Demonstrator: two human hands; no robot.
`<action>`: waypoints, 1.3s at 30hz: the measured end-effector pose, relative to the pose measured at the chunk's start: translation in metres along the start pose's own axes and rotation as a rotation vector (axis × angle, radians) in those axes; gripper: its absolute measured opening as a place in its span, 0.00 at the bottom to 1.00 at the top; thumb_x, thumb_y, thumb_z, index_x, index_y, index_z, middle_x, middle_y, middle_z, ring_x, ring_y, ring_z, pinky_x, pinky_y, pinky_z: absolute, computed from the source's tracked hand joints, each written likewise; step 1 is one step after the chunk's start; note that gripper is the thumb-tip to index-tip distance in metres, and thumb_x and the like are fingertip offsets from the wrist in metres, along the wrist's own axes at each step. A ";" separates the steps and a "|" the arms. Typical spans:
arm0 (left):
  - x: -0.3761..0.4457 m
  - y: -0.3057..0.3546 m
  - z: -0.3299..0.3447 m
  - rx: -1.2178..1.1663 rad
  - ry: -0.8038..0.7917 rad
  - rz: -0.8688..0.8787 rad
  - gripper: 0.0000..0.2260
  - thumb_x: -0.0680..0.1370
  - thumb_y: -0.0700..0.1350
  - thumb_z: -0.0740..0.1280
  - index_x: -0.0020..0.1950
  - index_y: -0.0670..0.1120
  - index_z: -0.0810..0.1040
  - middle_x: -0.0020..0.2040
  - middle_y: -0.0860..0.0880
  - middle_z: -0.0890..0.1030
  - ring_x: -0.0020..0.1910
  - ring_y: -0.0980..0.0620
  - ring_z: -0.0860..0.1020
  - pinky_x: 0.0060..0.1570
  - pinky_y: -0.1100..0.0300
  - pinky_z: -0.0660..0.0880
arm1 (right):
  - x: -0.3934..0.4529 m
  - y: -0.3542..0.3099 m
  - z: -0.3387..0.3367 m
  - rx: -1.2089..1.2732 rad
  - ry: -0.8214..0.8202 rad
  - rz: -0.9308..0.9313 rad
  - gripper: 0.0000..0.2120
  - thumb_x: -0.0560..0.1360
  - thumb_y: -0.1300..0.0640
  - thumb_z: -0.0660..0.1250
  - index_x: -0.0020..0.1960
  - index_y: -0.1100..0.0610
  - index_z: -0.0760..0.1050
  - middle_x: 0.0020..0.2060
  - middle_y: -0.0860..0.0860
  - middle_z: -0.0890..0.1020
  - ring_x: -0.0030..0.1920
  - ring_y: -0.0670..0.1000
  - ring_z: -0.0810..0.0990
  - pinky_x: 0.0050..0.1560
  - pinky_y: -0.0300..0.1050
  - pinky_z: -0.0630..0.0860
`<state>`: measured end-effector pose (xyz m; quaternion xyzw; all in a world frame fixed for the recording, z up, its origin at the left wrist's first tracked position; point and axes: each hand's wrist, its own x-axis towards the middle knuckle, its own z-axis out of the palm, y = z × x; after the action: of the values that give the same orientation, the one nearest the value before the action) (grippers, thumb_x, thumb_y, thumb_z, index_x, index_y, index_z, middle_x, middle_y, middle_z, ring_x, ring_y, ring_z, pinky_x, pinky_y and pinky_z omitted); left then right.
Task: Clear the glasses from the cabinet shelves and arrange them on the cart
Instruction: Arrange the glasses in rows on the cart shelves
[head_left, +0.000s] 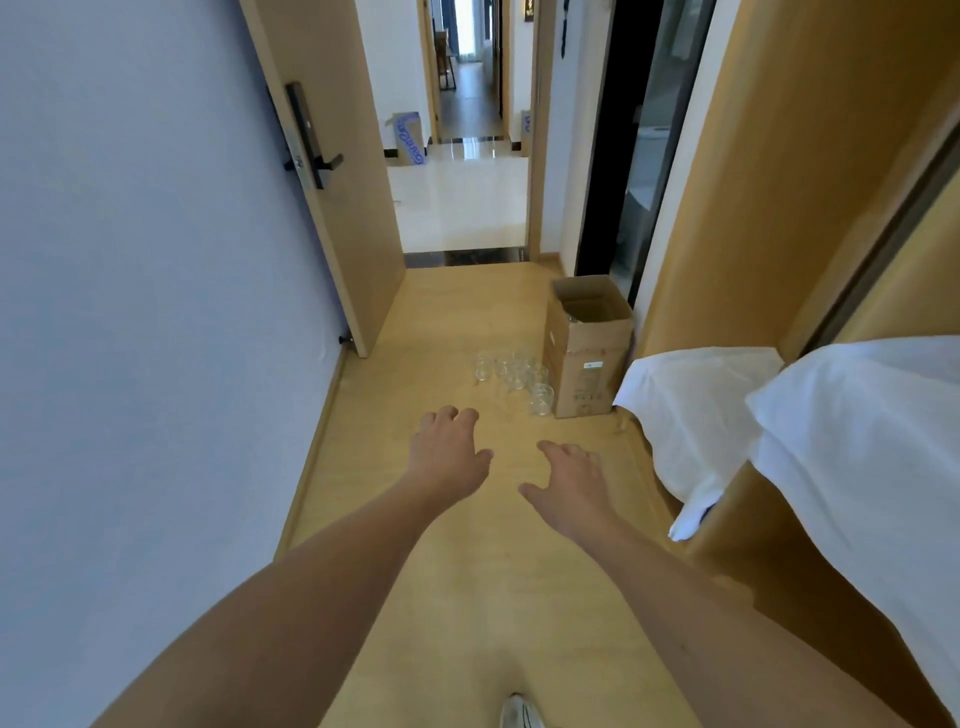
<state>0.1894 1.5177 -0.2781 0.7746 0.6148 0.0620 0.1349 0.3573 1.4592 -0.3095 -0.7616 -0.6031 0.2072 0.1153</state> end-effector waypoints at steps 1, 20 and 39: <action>0.018 0.000 -0.001 0.009 -0.011 -0.001 0.26 0.80 0.56 0.66 0.75 0.48 0.67 0.73 0.44 0.69 0.72 0.42 0.65 0.67 0.47 0.69 | 0.018 0.001 -0.003 0.000 -0.005 0.002 0.32 0.78 0.41 0.67 0.77 0.49 0.63 0.72 0.52 0.70 0.72 0.58 0.64 0.70 0.53 0.67; 0.349 -0.039 0.015 -0.065 -0.097 -0.020 0.26 0.79 0.55 0.66 0.75 0.46 0.68 0.70 0.44 0.71 0.69 0.42 0.69 0.64 0.49 0.69 | 0.341 -0.026 -0.002 0.057 -0.059 0.091 0.32 0.76 0.41 0.68 0.76 0.49 0.65 0.71 0.53 0.71 0.72 0.59 0.65 0.70 0.54 0.67; 0.674 -0.132 0.038 -0.120 -0.315 -0.099 0.26 0.78 0.54 0.68 0.74 0.46 0.69 0.70 0.42 0.72 0.68 0.39 0.70 0.66 0.49 0.70 | 0.650 -0.083 0.028 0.079 -0.240 0.285 0.32 0.76 0.42 0.69 0.77 0.50 0.66 0.70 0.55 0.72 0.70 0.60 0.67 0.69 0.51 0.67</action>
<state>0.2352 2.1937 -0.3994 0.7343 0.6184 -0.0304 0.2784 0.3935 2.1057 -0.4135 -0.8041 -0.4899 0.3342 0.0421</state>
